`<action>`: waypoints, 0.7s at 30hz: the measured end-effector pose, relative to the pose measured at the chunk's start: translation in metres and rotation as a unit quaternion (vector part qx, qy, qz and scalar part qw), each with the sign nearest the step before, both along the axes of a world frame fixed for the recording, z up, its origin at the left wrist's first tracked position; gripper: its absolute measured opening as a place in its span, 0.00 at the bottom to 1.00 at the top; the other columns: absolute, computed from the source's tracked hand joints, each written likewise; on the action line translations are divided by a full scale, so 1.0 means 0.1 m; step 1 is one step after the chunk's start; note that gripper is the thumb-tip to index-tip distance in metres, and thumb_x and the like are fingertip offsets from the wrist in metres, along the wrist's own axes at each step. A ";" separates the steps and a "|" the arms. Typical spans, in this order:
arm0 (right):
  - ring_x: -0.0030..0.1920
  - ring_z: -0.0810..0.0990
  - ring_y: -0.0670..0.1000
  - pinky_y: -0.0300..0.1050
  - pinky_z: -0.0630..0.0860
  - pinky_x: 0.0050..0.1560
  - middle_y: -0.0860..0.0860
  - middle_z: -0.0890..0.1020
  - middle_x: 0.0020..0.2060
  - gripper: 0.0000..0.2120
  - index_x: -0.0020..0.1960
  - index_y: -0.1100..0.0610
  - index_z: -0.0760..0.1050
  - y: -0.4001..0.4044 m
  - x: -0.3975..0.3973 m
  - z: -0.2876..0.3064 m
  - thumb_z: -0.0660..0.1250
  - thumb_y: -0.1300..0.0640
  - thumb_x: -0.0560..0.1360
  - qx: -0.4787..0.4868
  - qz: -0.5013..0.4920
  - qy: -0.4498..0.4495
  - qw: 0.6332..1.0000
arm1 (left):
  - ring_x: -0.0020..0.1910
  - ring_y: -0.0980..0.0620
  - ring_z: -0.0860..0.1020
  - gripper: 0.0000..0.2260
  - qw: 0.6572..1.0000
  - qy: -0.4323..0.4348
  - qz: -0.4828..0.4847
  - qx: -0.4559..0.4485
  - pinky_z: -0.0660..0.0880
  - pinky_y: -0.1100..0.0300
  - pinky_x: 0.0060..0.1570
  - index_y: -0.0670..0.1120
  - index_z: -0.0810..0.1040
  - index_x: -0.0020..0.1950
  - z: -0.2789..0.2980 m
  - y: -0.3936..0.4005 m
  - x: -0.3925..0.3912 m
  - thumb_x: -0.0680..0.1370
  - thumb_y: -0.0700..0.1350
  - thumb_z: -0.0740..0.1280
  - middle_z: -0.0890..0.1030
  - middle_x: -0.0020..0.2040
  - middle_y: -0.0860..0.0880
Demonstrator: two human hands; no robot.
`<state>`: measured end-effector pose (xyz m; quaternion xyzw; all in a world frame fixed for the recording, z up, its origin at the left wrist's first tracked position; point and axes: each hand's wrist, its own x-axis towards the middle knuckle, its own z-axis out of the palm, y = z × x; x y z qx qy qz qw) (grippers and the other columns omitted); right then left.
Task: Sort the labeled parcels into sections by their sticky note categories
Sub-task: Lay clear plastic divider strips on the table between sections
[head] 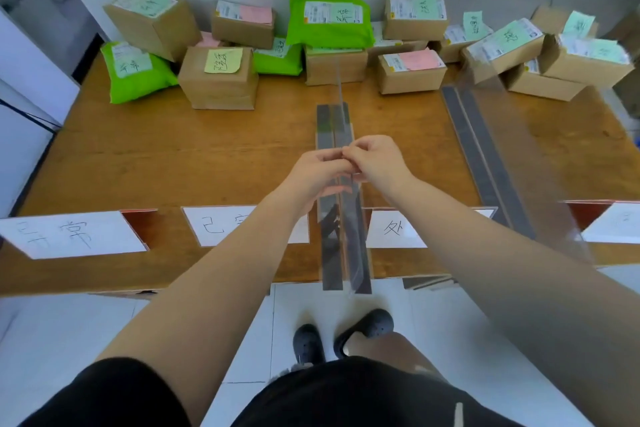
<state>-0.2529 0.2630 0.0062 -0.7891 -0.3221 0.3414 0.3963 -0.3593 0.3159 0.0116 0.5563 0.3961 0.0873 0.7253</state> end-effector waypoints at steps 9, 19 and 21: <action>0.44 0.83 0.61 0.53 0.82 0.45 0.61 0.81 0.42 0.07 0.47 0.65 0.79 0.32 0.14 -0.32 0.63 0.63 0.76 -0.088 0.025 -0.010 0.996 | 0.53 0.49 0.80 0.21 0.996 0.071 0.043 0.012 0.79 0.56 0.54 0.40 0.75 0.63 -0.29 0.23 0.21 0.70 0.30 0.70 0.81 0.52 0.46; 0.49 0.83 0.54 0.39 0.81 0.42 0.57 0.83 0.50 0.12 0.59 0.61 0.79 0.35 0.21 -0.30 0.66 0.61 0.76 -0.073 0.009 0.071 0.995 | 0.54 0.52 0.80 0.22 0.992 0.109 0.050 0.026 0.77 0.56 0.56 0.45 0.77 0.63 -0.38 0.36 0.25 0.70 0.36 0.73 0.82 0.56 0.48; 0.49 0.82 0.53 0.39 0.81 0.42 0.57 0.83 0.51 0.12 0.59 0.61 0.78 0.35 0.20 -0.30 0.66 0.60 0.76 -0.070 0.009 0.067 0.995 | 0.53 0.53 0.80 0.22 0.993 0.105 0.046 0.033 0.78 0.59 0.54 0.45 0.76 0.63 -0.37 0.36 0.24 0.70 0.36 0.73 0.82 0.57 0.48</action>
